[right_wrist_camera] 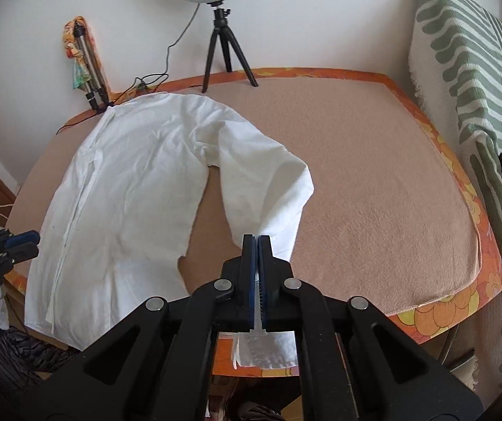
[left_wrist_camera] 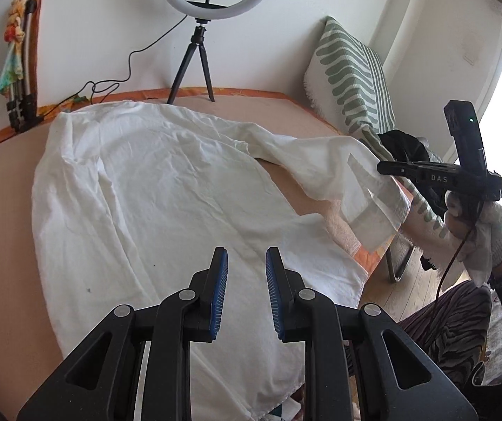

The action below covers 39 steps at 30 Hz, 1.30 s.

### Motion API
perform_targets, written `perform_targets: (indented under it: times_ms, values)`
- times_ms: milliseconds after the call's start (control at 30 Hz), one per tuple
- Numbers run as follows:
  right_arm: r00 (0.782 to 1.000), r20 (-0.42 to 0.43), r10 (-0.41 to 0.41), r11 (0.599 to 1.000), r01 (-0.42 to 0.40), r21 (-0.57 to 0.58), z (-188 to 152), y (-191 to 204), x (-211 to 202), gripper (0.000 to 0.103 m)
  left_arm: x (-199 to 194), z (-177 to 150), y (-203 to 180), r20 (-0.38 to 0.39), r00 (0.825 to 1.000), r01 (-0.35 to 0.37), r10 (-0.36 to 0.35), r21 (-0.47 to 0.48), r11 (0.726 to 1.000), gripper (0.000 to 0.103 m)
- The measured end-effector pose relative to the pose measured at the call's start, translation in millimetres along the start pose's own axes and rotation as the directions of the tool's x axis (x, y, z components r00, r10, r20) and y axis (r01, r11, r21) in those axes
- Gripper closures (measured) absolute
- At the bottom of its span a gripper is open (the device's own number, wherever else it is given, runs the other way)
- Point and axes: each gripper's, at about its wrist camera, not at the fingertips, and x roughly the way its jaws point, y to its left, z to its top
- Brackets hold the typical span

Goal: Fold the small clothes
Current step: 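Grasp the other shirt side hem with the left tool while the right tool grasps the collar edge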

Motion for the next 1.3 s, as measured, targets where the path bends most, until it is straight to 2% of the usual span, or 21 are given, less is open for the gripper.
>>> perform_targets:
  times_ms: [133,300,400,433,467,500,600,667,733,867,967,1133,1233,1267,1300]
  values:
    - [0.995,-0.021,0.095,0.985,-0.097,-0.145,-9,68,3,0.1,-5,2,8,0.018,1.0,-0.012,0.012,-0.034,0.999,0.082]
    - [0.973,-0.127,0.192,0.941,-0.219,-0.258,-31,130,32,0.1,-5,-2,14,0.011,1.0,-0.004,0.005,-0.067,0.998,0.082]
    - [0.949,-0.19,0.252,0.907,-0.3,-0.296,-46,151,46,0.1,-3,-5,15,-0.005,1.0,0.002,-0.002,-0.072,0.997,0.082]
    - [0.935,-0.216,0.283,0.893,-0.339,-0.296,-48,155,47,0.1,-2,-7,15,-0.011,1.0,0.002,-0.003,-0.07,0.998,0.08]
    - [0.921,-0.235,0.309,0.883,-0.37,-0.288,-51,157,47,0.099,-1,-9,16,-0.018,1.0,0.005,-0.007,-0.071,0.997,0.072]
    - [0.911,-0.249,0.329,0.876,-0.393,-0.278,-51,157,45,0.097,1,-10,16,-0.025,1.0,0.011,-0.013,-0.075,0.997,0.066]
    - [0.89,-0.242,0.387,0.861,-0.443,-0.249,-44,144,30,0.083,9,-15,15,-0.054,0.997,0.053,-0.059,-0.111,0.992,0.064]
    - [0.893,-0.208,0.4,0.866,-0.442,-0.233,-31,129,21,0.063,18,-17,11,-0.075,0.992,0.092,-0.103,-0.141,0.986,0.061]
    - [0.9,-0.168,0.403,0.877,-0.432,-0.21,-11,113,17,0.056,25,-20,2,-0.087,0.987,0.122,-0.136,-0.152,0.981,0.057]
    - [0.92,-0.124,0.371,0.915,-0.385,-0.12,43,83,37,0.056,39,-26,-16,-0.111,0.973,0.181,-0.204,-0.186,0.966,0.052]
    - [0.943,-0.117,0.311,0.944,-0.321,-0.074,85,72,71,0.056,46,-30,-29,-0.135,0.974,0.161,-0.182,-0.151,0.975,0.052]
    - [0.957,-0.148,0.249,0.967,-0.254,-0.016,140,69,135,0.056,59,-44,-32,-0.172,0.967,0.161,-0.187,-0.155,0.975,0.052]
    - [0.964,-0.187,0.189,0.981,-0.194,-0.009,161,74,172,0.056,68,-51,-27,-0.194,0.961,0.165,-0.199,-0.179,0.97,0.055]
    - [0.967,-0.199,0.157,0.986,-0.164,-0.02,166,77,184,0.056,70,-52,-24,-0.192,0.959,0.17,-0.207,-0.195,0.966,0.06]
    - [0.969,-0.21,0.131,0.99,-0.141,-0.032,170,79,195,0.057,71,-53,-21,-0.191,0.956,0.181,-0.223,-0.214,0.96,0.071]
